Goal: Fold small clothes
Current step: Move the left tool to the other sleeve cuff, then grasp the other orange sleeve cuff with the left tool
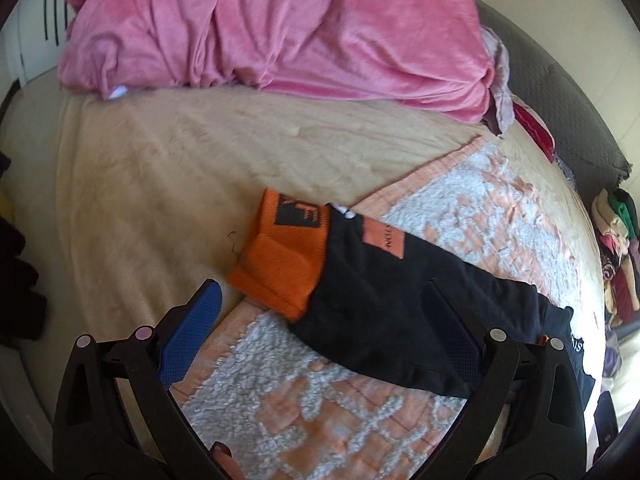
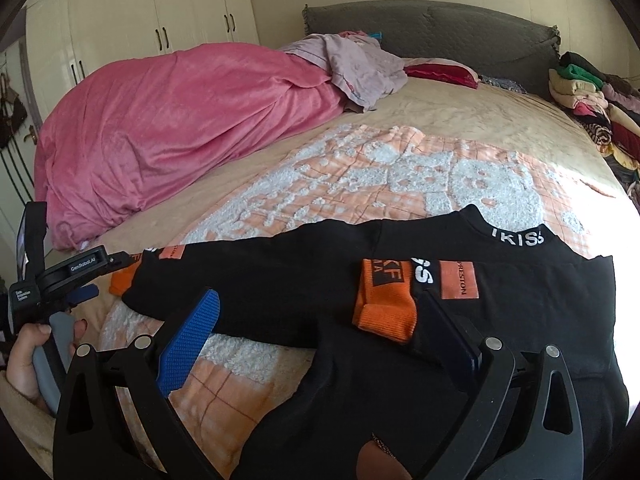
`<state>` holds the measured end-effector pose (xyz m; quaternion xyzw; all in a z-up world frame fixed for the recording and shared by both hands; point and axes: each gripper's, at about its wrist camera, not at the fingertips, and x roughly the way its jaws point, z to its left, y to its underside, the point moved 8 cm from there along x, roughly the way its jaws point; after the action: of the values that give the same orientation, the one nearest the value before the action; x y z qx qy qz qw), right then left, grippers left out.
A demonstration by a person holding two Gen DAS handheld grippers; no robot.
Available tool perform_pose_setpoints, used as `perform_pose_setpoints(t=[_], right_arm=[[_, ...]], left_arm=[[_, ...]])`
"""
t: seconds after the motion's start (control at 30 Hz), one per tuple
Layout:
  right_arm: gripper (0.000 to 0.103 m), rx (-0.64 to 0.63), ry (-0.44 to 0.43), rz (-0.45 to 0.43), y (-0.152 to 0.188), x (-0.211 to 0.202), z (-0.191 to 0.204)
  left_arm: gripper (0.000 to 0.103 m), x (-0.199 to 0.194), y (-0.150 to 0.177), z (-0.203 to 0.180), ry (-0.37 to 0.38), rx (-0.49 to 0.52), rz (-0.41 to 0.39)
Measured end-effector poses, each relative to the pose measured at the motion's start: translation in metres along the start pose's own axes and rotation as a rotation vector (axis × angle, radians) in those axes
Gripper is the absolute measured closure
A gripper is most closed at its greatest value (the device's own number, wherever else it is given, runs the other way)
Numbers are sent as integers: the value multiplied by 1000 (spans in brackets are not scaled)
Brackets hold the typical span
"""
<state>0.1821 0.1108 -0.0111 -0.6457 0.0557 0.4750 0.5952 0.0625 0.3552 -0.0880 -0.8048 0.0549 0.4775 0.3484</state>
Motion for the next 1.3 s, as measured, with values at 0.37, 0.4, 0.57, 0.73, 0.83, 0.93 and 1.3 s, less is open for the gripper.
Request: perform_pose_setpoints(t=[0.37, 0.4, 0.57, 0.73, 0.83, 0.93, 1.3], right_arm=[[5, 75, -17, 3, 11, 0, -10], [5, 83, -17, 4, 12, -1, -12], [5, 132, -12, 1, 16, -4, -28], [5, 179, -8, -4, 22, -12, -44], [5, 198, 5, -1, 28, -16, -55], [5, 234, 15, 0, 35, -22, -68], [5, 349, 50, -35, 49, -51, -115]], left_arm=[[38, 34, 0, 21, -51, -113, 29], [46, 33, -2, 20, -58, -110, 14], [76, 36, -5, 10, -31, -86, 13], [90, 25, -9, 2, 27, -88, -31], [91, 13, -10, -3, 65, -72, -64], [94, -1, -11, -12, 115, -44, -104], [95, -46, -10, -74, 298, 112, -198]])
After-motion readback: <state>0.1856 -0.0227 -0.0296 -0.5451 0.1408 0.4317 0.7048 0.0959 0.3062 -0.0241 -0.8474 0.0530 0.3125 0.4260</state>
